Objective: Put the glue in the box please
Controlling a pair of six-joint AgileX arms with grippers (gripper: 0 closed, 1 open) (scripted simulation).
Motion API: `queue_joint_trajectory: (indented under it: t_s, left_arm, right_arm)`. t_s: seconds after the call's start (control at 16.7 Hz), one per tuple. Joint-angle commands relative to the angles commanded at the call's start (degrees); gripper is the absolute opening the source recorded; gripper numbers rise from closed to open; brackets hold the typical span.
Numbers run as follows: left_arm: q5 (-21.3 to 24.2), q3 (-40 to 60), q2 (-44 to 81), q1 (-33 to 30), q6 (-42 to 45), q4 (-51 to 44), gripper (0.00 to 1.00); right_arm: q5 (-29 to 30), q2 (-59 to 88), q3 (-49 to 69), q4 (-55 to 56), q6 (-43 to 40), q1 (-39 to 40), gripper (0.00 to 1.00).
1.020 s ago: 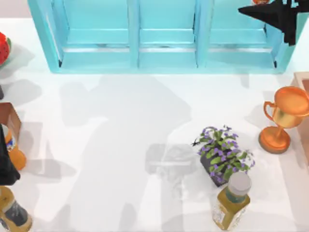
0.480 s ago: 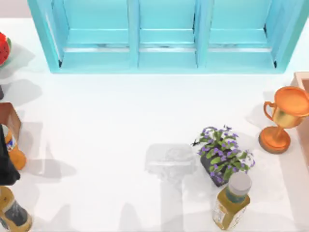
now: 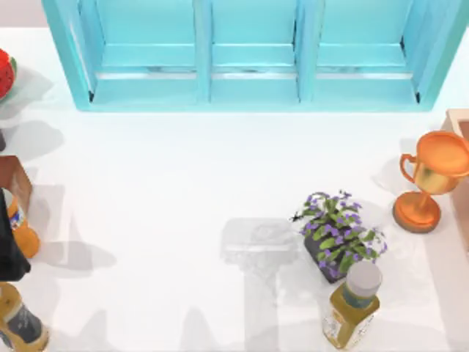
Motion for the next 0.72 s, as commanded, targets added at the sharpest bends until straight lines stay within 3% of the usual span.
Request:
queue_joint_trajectory:
  t_s: [0.36, 0.72]
  left_arm:
    - [0.0, 0.0, 0.0, 0.0, 0.0, 0.0, 1.00]
    - [0.0, 0.0, 0.0, 0.0, 0.0, 0.0, 1.00]
  right_arm:
    - [0.0, -0.2, -0.9, 2.2, 2.0, 1.5, 0.00]
    - [0.0, -1.7, -5.0, 17.8, 13.9, 5.1, 0.00]
